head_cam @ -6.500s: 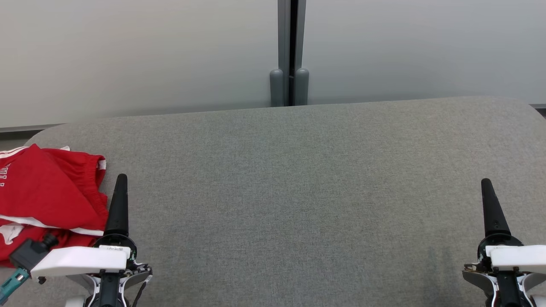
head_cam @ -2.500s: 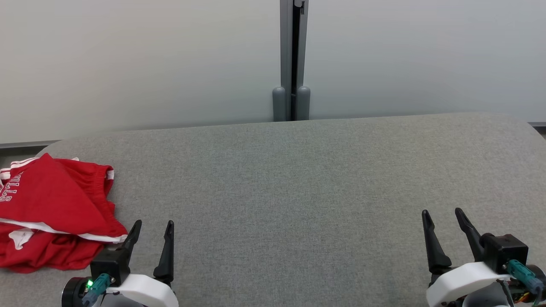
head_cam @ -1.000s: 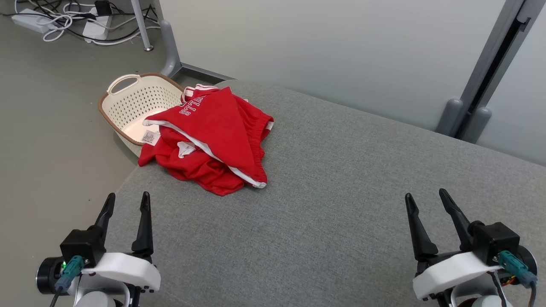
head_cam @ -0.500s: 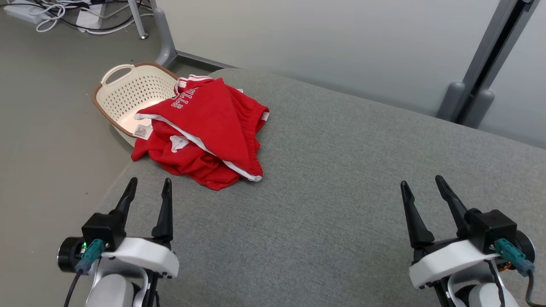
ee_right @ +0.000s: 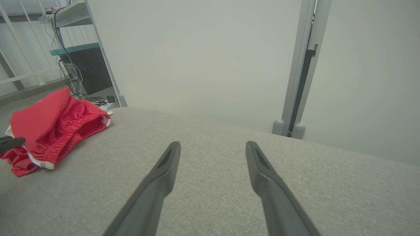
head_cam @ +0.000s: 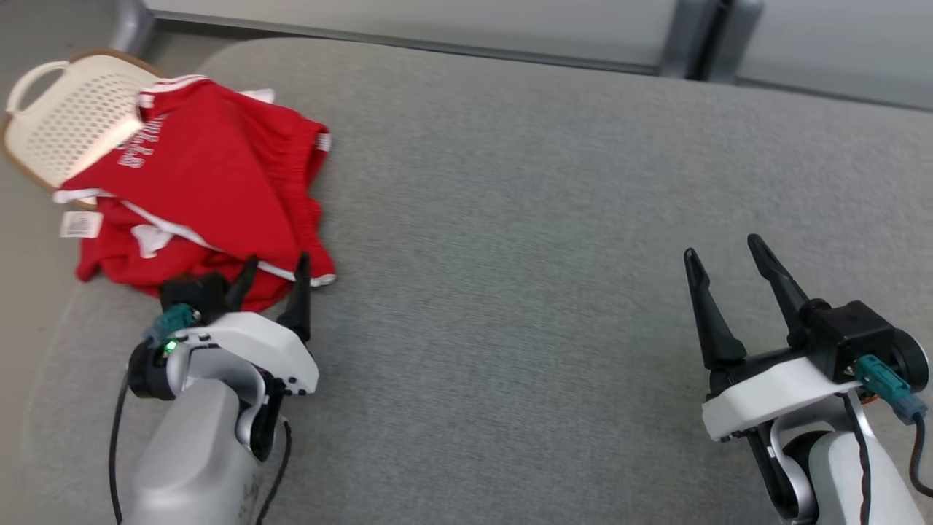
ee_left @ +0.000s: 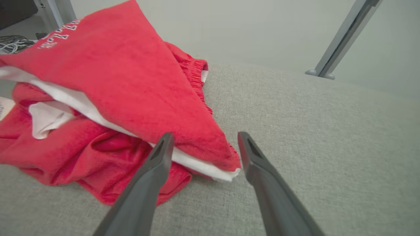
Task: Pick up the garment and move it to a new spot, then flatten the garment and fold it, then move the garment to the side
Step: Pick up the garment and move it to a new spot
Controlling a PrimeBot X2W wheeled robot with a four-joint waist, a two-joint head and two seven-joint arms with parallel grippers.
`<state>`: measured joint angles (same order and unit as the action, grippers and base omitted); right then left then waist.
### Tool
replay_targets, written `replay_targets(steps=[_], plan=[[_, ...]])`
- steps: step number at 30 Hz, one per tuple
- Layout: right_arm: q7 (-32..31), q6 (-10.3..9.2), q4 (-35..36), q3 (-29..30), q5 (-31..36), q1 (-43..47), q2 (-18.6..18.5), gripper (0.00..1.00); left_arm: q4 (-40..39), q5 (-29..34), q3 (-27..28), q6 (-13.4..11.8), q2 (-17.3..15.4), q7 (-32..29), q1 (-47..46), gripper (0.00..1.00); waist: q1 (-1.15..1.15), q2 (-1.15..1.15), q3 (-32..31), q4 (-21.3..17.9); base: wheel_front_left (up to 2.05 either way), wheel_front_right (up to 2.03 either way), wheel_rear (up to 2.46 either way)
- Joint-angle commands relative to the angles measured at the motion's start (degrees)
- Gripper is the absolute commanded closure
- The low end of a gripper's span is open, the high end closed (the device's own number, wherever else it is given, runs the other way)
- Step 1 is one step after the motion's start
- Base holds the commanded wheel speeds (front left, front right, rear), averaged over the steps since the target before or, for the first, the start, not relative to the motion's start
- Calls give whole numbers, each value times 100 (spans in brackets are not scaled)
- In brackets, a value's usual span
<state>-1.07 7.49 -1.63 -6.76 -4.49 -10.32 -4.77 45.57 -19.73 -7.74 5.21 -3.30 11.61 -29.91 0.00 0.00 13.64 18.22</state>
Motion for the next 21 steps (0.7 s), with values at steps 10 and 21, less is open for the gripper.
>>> replay_targets(steps=[10, 21], plan=[[108, 0, -61, 130, -5, -185, 29, 0, 1428, -388, 211, 139, -237, -66, -927, 100, 0, 0, 560, -545, 0, 0, 0], [151, 0, -113, 289, -1, -61, 29, 0, 247, -68, 406, -106, -414, 364, -664, 100, 0, 0, 181, -314, 0, 0, 0]])
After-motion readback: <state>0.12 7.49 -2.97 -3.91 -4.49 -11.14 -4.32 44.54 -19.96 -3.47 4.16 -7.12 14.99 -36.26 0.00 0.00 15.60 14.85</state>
